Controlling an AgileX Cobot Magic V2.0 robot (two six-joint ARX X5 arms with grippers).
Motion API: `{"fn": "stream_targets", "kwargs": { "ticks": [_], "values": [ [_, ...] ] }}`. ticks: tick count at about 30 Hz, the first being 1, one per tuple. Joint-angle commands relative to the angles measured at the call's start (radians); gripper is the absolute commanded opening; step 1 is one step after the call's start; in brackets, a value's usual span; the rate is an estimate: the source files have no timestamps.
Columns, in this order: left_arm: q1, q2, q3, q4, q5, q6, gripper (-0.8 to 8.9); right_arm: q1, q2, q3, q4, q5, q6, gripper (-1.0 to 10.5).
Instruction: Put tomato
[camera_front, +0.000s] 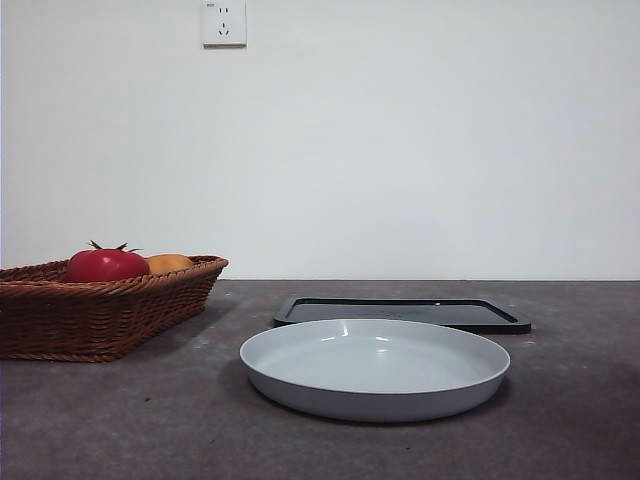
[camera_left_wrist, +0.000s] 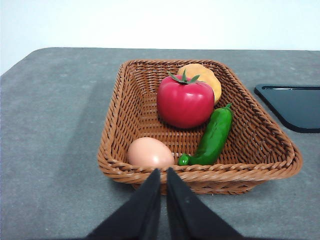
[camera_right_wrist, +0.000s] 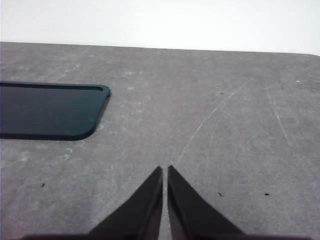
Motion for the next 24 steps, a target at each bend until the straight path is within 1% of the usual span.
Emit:
{"fn": "stream_targets", "kwargs": {
  "ticks": [1, 4, 9, 17, 18, 20, 22, 24],
  "values": [
    [-0.002, -0.001, -0.02, -0.002, 0.006, 0.007, 0.18, 0.001, -0.002, -0.006, 0.013, 0.0, 0.017, 0.1],
    [-0.002, -0.001, -0.02, 0.021, 0.006, 0.008, 0.18, 0.001, -0.002, -0.006, 0.013, 0.0, 0.017, 0.1],
    [-0.002, -0.001, -0.02, 0.125, 0.006, 0.006, 0.18, 0.001, -0.002, -0.006, 0.024, 0.0, 0.018, 0.1],
    [-0.002, -0.001, -0.014, 0.162, 0.006, -0.018, 0.16, 0.001, -0.002, -0.002, 0.032, -0.004, 0.02, 0.1],
    [-0.002, -0.001, -0.008, 0.161, 0.006, -0.031, 0.16, 0.001, -0.002, 0.002, 0.033, -0.004, 0.031, 0.1],
    [-0.002, -0.001, 0.016, 0.162, 0.005, -0.071, 0.16, 0.001, -0.002, 0.021, 0.032, -0.003, 0.079, 0.1],
    [-0.002, 0.002, 0.047, 0.161, -0.004, -0.091, 0.16, 0.001, -0.001, 0.048, 0.031, -0.003, 0.125, 0.0],
    [-0.002, 0.009, 0.086, 0.161, -0.031, -0.098, 0.16, 0.001, 0.0, 0.082, 0.031, -0.002, 0.152, 0.1]
  ]
}}
